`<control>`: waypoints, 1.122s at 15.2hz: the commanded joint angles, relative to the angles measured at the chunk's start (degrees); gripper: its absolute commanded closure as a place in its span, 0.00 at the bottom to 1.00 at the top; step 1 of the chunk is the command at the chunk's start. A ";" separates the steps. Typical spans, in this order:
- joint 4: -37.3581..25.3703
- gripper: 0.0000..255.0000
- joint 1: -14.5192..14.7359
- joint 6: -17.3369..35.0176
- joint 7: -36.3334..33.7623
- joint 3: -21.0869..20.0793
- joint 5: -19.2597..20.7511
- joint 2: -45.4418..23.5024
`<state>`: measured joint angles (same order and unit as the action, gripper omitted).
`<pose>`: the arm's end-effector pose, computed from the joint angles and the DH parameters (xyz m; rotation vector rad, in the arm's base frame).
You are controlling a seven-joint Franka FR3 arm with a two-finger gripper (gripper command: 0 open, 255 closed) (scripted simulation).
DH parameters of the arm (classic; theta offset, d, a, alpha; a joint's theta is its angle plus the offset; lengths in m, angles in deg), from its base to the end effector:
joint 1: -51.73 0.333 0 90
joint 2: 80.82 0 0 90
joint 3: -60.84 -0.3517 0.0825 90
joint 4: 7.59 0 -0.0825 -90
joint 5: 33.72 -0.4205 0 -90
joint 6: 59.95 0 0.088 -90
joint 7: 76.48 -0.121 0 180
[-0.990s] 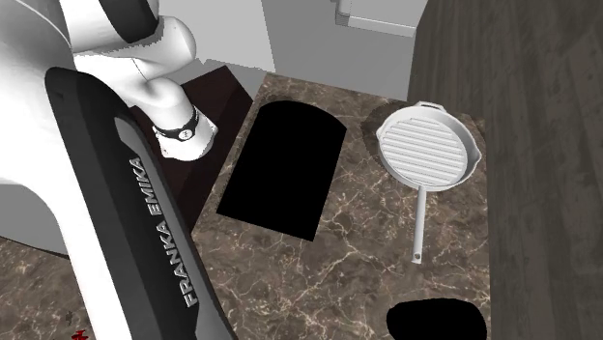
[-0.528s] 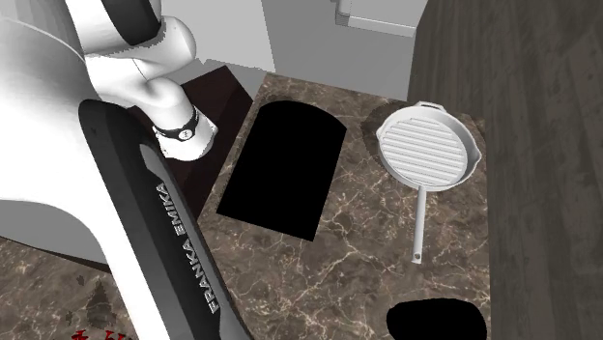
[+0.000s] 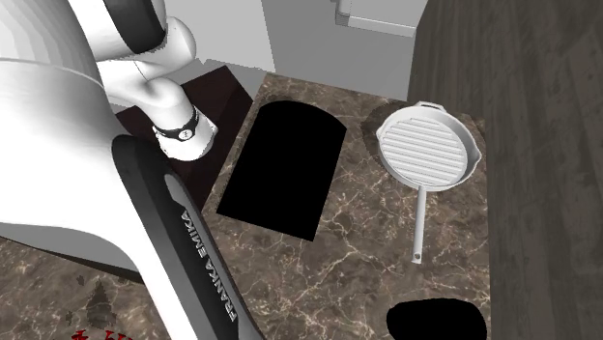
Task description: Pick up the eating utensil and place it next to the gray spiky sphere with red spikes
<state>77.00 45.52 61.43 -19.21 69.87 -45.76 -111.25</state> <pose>0.7474 -0.1699 0.3851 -2.9468 -1.0105 -0.2483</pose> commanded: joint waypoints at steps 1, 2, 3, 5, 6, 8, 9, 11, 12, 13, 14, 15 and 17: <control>1.07 1.00 -0.05 1.43 0.32 -0.08 -0.20 -0.36; 1.43 1.00 -0.06 2.05 0.43 -0.12 -0.29 -0.63; 1.77 1.00 -0.08 2.66 0.54 -0.18 -0.39 -0.91; 2.40 1.00 -0.11 3.87 0.77 -0.28 -0.58 -1.51; 2.73 1.00 -0.13 4.54 0.89 -0.35 -0.69 -1.86; 2.73 1.00 -0.14 4.54 0.89 -0.35 -0.69 -1.85; 2.73 1.00 -0.14 4.54 0.89 -0.36 -0.69 -1.86; 2.73 1.00 -0.14 4.54 0.89 -0.36 -0.69 -1.86; 2.73 1.00 -0.15 4.54 0.89 -0.36 -0.69 -1.86; 2.73 1.00 -0.15 4.54 0.89 -0.36 -0.68 -1.86; 2.73 1.00 -0.15 4.54 0.89 -0.37 -0.68 -1.86; 2.69 0.00 -0.14 4.55 0.88 -0.37 -0.69 -1.90; 2.63 0.00 -0.16 4.50 0.89 -0.37 -0.68 -1.92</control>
<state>79.64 45.37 65.94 -18.32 69.49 -46.45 -113.15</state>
